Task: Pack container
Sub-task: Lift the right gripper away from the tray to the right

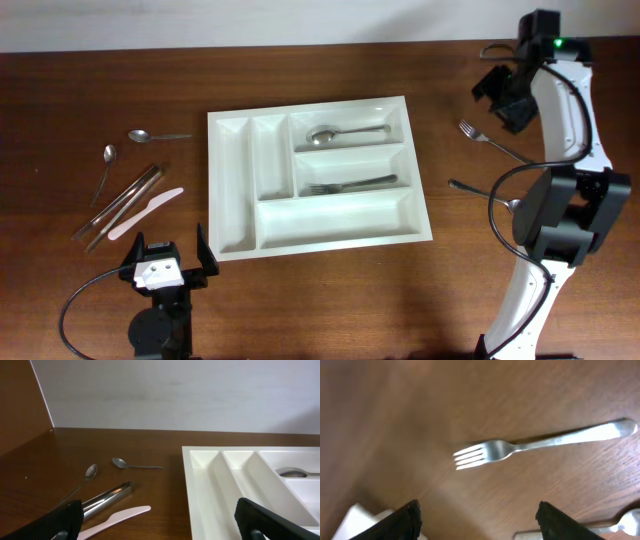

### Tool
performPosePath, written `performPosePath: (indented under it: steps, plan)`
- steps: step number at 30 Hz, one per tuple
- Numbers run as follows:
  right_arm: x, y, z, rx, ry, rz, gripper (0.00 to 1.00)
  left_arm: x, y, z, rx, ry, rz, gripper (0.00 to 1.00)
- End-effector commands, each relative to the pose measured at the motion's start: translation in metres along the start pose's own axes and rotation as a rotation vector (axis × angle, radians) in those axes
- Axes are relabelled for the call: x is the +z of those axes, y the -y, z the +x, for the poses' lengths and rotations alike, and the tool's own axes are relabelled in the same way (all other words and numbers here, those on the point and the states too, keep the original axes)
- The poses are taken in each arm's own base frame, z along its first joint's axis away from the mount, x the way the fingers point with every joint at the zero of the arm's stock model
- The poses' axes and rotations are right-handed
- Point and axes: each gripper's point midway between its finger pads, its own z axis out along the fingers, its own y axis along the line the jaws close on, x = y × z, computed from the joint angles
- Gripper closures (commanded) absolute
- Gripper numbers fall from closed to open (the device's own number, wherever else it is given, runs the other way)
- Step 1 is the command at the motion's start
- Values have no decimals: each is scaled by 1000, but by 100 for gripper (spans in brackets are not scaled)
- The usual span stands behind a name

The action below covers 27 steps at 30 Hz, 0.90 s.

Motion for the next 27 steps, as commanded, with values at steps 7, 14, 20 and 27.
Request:
performPosePath:
  steps: [7, 14, 20, 27]
  plan:
    - [49, 57, 21, -54, -31, 251, 20, 0, 0, 1, 11, 2, 5, 1]
    - [47, 75, 34, 273, -34, 325, 36, 0, 0, 1, 11, 2, 5, 1]
    - [48, 73, 32, 606, 26, 322, 30, 0, 0, 1, 11, 2, 4, 1]
    - [57, 41, 0, 767, 120, 141, 26, 0, 0, 1, 11, 2, 4, 1]
